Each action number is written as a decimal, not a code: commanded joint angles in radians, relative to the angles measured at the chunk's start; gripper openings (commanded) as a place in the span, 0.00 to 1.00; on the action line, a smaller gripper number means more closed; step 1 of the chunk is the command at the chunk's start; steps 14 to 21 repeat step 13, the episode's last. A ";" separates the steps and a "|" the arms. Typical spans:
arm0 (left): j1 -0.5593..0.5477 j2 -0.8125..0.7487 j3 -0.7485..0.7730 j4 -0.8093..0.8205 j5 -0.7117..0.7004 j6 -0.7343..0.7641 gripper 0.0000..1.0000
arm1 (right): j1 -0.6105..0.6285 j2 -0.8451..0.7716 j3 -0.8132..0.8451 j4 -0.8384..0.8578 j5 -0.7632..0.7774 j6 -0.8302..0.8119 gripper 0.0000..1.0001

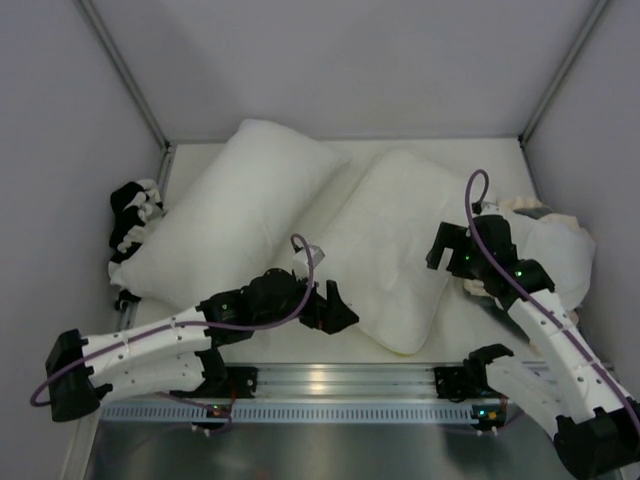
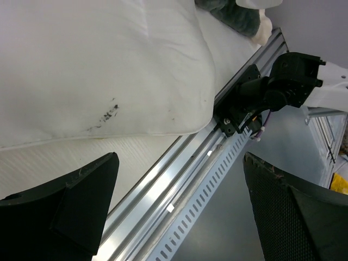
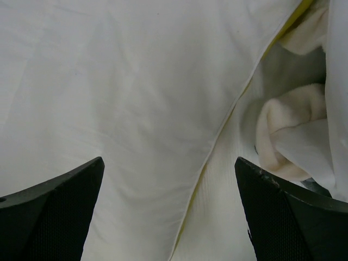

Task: Remove the pillowcase from the pillow

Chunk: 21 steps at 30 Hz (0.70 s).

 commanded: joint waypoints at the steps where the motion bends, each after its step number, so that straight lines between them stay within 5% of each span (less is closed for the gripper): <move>1: 0.004 -0.057 -0.024 0.071 0.010 -0.028 0.99 | 0.021 -0.036 -0.017 0.066 -0.015 0.020 1.00; 21: 0.004 -0.154 -0.087 0.169 0.095 -0.072 0.99 | 0.027 -0.053 -0.044 0.065 -0.018 0.009 0.99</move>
